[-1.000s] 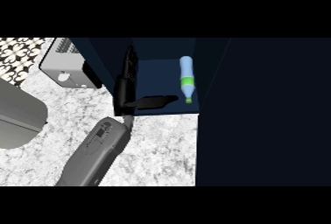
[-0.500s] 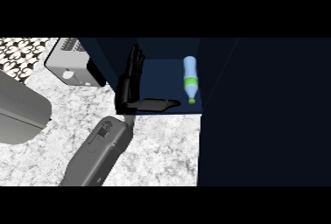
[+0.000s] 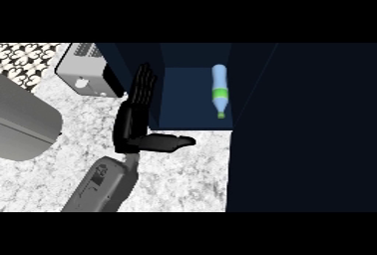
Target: Pick up the bottled water, place it into the cabinet and close the cabinet
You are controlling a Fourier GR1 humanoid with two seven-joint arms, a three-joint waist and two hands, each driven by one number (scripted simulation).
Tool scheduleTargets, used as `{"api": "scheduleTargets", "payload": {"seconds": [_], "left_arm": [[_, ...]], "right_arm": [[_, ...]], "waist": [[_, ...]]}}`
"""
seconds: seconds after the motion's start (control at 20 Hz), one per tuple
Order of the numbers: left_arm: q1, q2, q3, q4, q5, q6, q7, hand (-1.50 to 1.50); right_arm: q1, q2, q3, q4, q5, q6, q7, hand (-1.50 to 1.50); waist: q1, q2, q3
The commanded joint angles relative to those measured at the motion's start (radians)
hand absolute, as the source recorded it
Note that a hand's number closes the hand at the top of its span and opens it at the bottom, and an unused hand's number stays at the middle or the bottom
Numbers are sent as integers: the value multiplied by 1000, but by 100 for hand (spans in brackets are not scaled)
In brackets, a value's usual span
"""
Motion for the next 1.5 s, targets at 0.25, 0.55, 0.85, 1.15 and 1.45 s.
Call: {"api": "scheduleTargets", "payload": {"seconds": [0.25,0.55,0.85,1.15,1.45], "left_arm": [[288,59,-65,-447,-30,28,94,-150],[391,64,-76,-538,13,-36,118,-150],[529,132,-132,-755,-12,-32,147,-150],[736,197,-121,-894,0,-47,71,-150],[948,247,-59,-946,50,-139,-60,-150]], "right_arm": [[24,-5,62,-68,26,-30,33,-150],[37,-38,72,-67,87,-17,-13,-150],[23,-129,141,-114,144,44,79,150],[42,-218,245,-166,220,140,58,150],[6,-196,379,-222,300,110,134,150]], "waist": [[7,-3,-1],[-3,-1,-1],[7,-2,-1],[14,-8,-1],[23,-7,-2]]}}
